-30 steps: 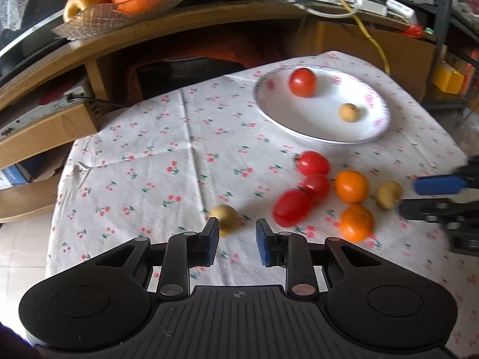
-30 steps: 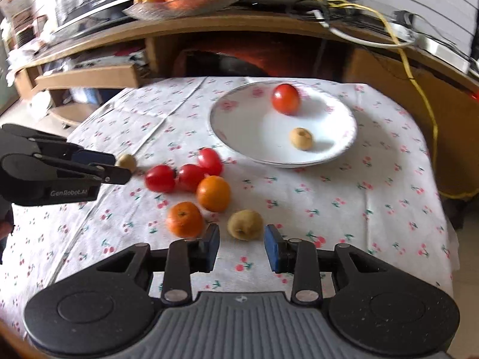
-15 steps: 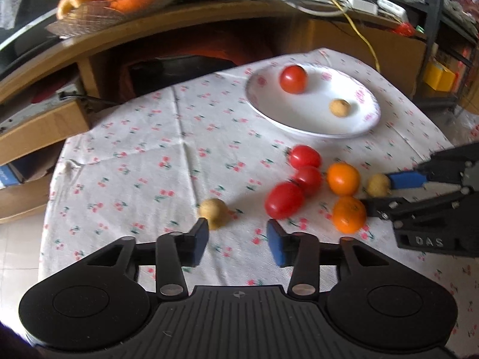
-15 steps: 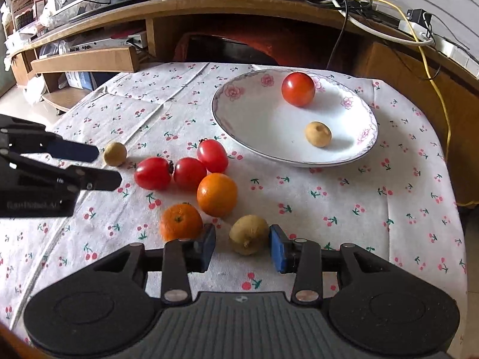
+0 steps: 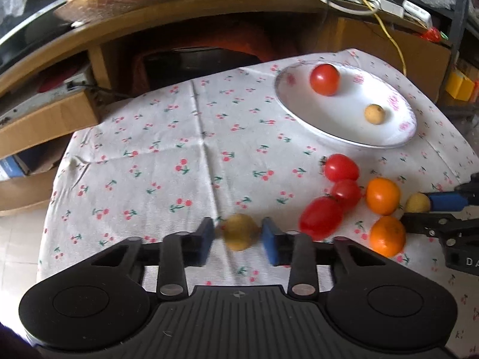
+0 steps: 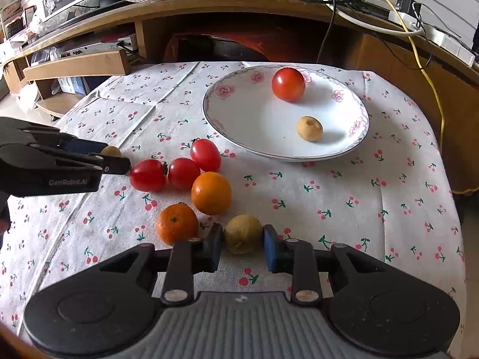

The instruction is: Organize fruits

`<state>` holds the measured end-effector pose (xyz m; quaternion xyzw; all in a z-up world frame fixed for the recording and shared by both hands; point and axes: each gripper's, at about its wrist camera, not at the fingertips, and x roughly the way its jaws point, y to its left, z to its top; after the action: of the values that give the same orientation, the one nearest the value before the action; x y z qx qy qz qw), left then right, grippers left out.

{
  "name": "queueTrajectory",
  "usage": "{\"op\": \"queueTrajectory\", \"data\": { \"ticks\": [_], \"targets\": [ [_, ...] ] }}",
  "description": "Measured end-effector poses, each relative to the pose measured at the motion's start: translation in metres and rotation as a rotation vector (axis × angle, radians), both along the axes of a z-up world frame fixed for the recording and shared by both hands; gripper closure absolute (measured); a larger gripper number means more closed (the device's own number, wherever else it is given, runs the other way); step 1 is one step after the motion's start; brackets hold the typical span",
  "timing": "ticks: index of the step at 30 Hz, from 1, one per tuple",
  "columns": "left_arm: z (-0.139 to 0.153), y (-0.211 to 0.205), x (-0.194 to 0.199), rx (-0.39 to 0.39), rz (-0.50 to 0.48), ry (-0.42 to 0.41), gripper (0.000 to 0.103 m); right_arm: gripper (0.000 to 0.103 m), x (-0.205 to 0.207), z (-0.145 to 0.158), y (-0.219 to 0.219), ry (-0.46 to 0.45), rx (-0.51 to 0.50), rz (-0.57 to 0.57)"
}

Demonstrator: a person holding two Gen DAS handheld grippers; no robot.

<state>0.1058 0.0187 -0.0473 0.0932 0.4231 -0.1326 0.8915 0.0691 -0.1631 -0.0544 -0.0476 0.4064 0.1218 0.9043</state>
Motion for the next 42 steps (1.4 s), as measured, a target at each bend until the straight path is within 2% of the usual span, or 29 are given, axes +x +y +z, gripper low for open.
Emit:
{"op": "queueTrajectory", "data": {
  "ticks": [3, 5, 11, 16, 21, 23, 28, 32, 36, 42],
  "targets": [
    [0.000, -0.007, -0.005, 0.021, -0.027, 0.001, 0.071, 0.073, -0.002, 0.001, 0.000, 0.005, -0.009, 0.004],
    [0.001, -0.008, -0.007, 0.025, -0.031, 0.004, 0.072, 0.073, -0.004, 0.001, 0.000, 0.008, -0.009, 0.004],
    [0.003, -0.007, -0.011, 0.009, -0.033, 0.027, 0.073, 0.073, -0.010, 0.002, -0.003, 0.016, -0.008, 0.015],
    [0.012, -0.006, -0.033, 0.002, -0.064, 0.066, 0.073, 0.073, -0.023, 0.004, -0.006, 0.023, -0.007, 0.036],
    [0.015, -0.018, -0.053, -0.004, -0.123, 0.068, 0.072, 0.073, -0.037, 0.000, -0.005, 0.013, -0.033, 0.067],
    [0.011, -0.026, -0.055, 0.018, -0.151, 0.067, 0.072, 0.073, -0.041, -0.001, -0.003, -0.004, -0.052, 0.077],
    [0.004, -0.033, -0.056, 0.046, -0.183, 0.057, 0.063, 0.072, -0.042, -0.003, -0.003, -0.015, -0.063, 0.086],
    [0.001, -0.037, -0.056, 0.068, -0.201, 0.045, 0.027, 0.060, -0.039, -0.003, -0.006, -0.016, -0.067, 0.072],
    [0.001, -0.038, -0.059, 0.081, -0.221, 0.031, 0.024, 0.052, -0.037, -0.004, -0.010, -0.011, -0.054, 0.057],
    [0.001, -0.034, -0.057, 0.060, -0.207, 0.042, 0.024, 0.049, -0.038, -0.004, -0.012, -0.011, -0.040, 0.058]
  ]
}}
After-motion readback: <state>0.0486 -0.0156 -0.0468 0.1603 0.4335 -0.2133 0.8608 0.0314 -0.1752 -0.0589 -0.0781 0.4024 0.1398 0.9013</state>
